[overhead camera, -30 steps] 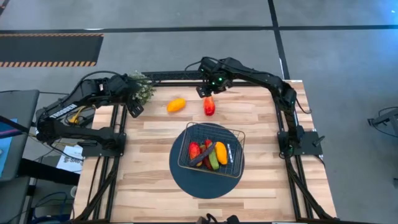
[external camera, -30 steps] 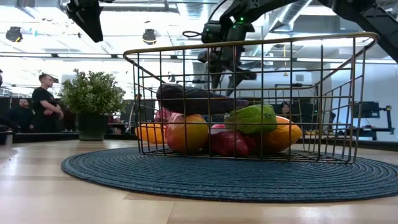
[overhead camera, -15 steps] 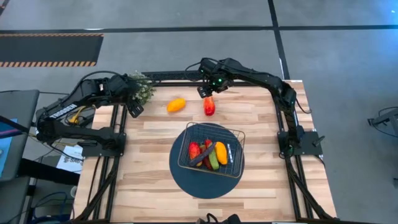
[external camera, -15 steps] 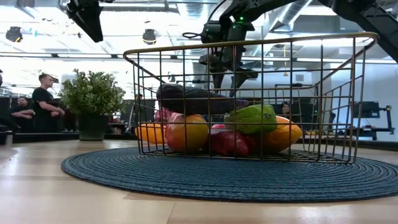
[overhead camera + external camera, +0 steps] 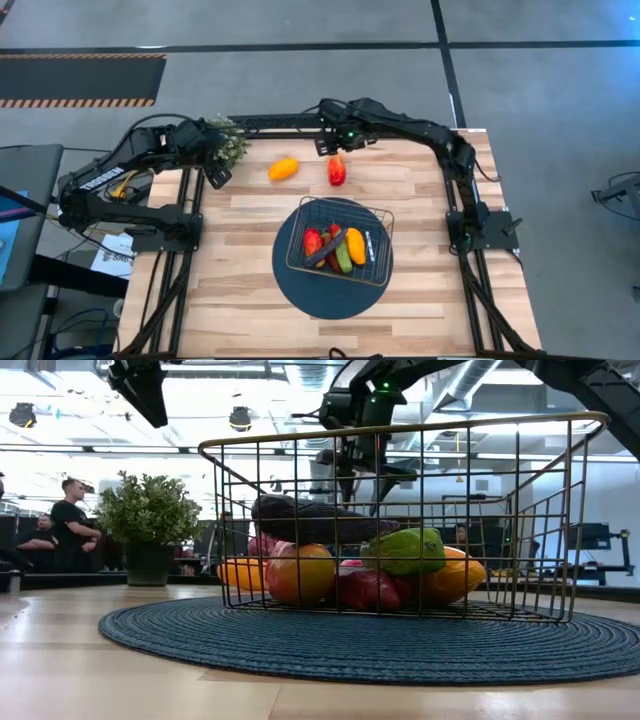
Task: Build produce basket
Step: Put the red mango into the gold wire basket
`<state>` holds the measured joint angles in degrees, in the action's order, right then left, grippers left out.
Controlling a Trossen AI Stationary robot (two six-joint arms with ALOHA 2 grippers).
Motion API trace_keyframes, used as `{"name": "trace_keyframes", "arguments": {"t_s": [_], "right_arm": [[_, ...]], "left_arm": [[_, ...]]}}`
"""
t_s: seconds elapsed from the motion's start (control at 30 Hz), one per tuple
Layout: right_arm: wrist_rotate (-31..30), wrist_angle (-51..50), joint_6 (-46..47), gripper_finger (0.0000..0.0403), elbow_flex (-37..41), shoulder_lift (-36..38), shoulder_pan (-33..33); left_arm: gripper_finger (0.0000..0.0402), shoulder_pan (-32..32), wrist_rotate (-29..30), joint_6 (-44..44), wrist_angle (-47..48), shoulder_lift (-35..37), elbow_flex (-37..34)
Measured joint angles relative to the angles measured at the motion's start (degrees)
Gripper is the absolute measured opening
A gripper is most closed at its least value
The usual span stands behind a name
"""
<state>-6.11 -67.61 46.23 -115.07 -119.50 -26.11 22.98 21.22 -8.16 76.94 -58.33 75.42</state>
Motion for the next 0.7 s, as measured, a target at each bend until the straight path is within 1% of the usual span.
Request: {"name": "trace_keyframes", "arguments": {"t_s": [0.2,0.4,0.47,0.53,0.7], "right_arm": [[0.3,-0.3,0.0,0.0262,0.0,-4.0,1.6],[1.5,-3.4,0.3,0.0262,0.2,-7.0,0.8],[2.3,-2.7,0.5,0.0262,0.0,-8.0,0.7],[4.7,-2.7,0.7,0.0262,0.1,-8.6,0.6],[4.7,-1.2,0.5,0.0262,0.1,-10.5,0.9]], "left_arm": [[0.0212,0.0,0.0,0.6,0.0,0.0,0.0],[0.0212,0.0,-0.5,1.5,0.4,0.0,0.0],[0.0212,0.0,-0.6,1.7,0.4,0.0,0.0],[0.0212,0.0,-0.6,1.7,0.4,0.0,0.0],[0.0212,0.0,-0.6,2.2,0.4,0.0,0.0]]}}
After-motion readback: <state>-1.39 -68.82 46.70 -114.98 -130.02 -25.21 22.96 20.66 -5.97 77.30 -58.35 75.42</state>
